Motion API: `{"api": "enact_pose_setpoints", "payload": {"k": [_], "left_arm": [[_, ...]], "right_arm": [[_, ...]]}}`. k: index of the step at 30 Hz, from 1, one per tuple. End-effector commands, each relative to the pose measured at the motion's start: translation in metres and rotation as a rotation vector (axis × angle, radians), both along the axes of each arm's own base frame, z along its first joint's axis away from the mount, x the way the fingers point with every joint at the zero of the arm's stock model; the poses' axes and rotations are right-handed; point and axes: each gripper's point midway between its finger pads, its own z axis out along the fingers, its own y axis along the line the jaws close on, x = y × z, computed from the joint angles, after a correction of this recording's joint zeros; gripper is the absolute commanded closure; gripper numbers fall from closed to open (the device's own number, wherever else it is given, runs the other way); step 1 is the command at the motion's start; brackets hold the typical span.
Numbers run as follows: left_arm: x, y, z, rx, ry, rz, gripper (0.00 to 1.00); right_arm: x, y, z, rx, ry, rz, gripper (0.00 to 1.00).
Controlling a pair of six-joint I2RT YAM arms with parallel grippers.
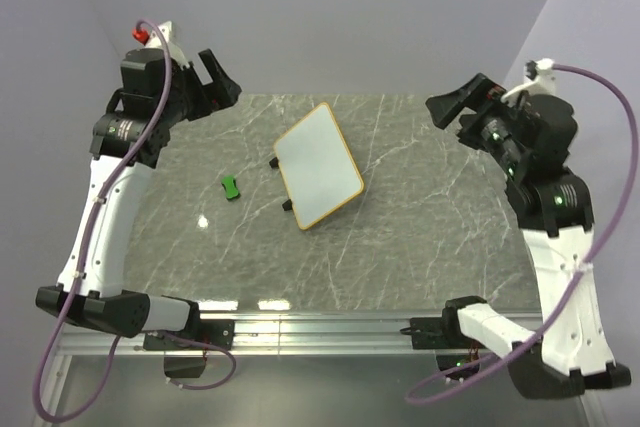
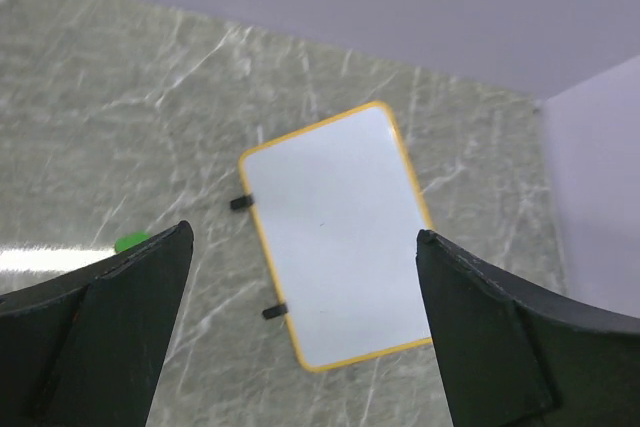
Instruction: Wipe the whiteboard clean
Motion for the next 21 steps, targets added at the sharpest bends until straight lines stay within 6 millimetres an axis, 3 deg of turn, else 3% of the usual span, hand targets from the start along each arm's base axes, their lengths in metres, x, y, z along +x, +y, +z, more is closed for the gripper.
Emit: {"api": "enact_pose_setpoints", "payload": {"k": [1,3,5,11,14,15,16,18,21], "left_arm": [[-0.008,-0.012,0.071,-0.051,-0.214,-0.073,0.01],[-0.015,-0.018,0.092,-0.039,-0.305,-0.133,0.01],[-0.016,-0.023,0.107,-0.072,-0.356,-0.155,0.01],[-0.010,-0.049,0.114,-0.129,-0.382,-0.286,0.01],[-0.006,-0.042,0.118,-0.111,-0.425,-0.246,0.01],[-0.006,-0.032,0.130,-0.107,-0.476,-0.192,0.01],[-0.004,-0.027,0.126,-0.099,-0.479,-0.159,0.01],[-0.005,-0.007,0.138,-0.101,-0.534,-0.045,0.00],[0.003,0.009,0.120,-0.092,-0.495,0.055,0.01]], "right_arm": [[-0.007,-0.013,0.045,0.069,-0.190,-0.078,0.00],[-0.012,-0.011,0.050,0.091,-0.242,-0.061,0.00],[-0.006,-0.015,0.039,0.160,-0.239,-0.109,0.00],[-0.018,-0.013,0.044,0.180,-0.347,-0.081,0.00],[-0.020,-0.020,0.036,0.180,-0.352,-0.116,0.00],[-0.019,-0.024,0.033,0.174,-0.350,-0.138,0.00],[-0.019,-0.025,0.029,0.166,-0.341,-0.146,0.00],[-0.021,-0.027,0.026,0.157,-0.336,-0.155,0.00],[-0.020,-0.028,0.018,0.146,-0.323,-0.160,0.00]]}}
